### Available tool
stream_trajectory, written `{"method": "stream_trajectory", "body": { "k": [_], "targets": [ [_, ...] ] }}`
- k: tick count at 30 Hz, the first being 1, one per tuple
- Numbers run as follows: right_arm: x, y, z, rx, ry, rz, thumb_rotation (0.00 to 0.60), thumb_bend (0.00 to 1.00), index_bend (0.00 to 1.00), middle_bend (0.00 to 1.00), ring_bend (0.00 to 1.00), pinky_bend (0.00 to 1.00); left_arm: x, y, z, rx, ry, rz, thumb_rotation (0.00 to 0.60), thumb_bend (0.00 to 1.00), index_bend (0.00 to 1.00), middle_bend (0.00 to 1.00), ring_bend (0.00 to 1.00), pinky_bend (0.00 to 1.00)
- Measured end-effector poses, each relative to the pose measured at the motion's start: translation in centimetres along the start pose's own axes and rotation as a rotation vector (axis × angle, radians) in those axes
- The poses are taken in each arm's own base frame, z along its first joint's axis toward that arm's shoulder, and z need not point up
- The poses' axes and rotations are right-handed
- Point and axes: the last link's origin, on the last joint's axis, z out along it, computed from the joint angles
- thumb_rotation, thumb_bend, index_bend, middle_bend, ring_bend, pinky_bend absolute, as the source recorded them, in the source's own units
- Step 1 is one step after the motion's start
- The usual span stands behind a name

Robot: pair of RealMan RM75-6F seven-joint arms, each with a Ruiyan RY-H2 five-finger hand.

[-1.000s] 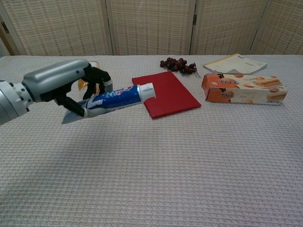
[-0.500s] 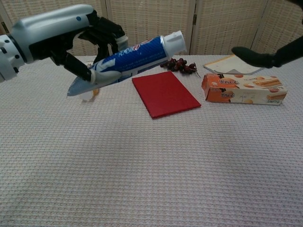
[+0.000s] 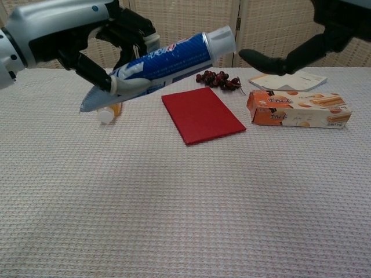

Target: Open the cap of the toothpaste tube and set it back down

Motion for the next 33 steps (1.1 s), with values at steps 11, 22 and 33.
{"method": "stream_trajectory", "body": {
  "k": [11, 22, 33],
  "targets": [
    [-0.2, 0.1, 0.7, -0.007, -0.008, -0.017, 0.6, 0.51, 0.0, 0.0, 0.0, 0.0, 0.2, 0.0, -0.3, -0.008, 0.003, -0.009, 0.6, 0.67, 0.78, 0.75, 0.71, 0.41],
    [-0.3, -0.3, 1.3, 0.0, -0.008, -0.025, 0.6, 0.51, 0.0, 0.0, 0.0, 0.0, 0.2, 0.3, -0.5, -0.023, -0.001, 0.0, 0.6, 0.67, 0.78, 0.75, 0.71, 0.41],
    [-0.2, -0.7, 1.7, 0.003, 0.0, -0.03, 0.6, 0.51, 0.0, 0.0, 0.0, 0.0, 0.2, 0.2, -0.8, -0.026, 0.002, 0.036, 0.6, 0.68, 0.8, 0.77, 0.73, 0.41]
  ]
}}
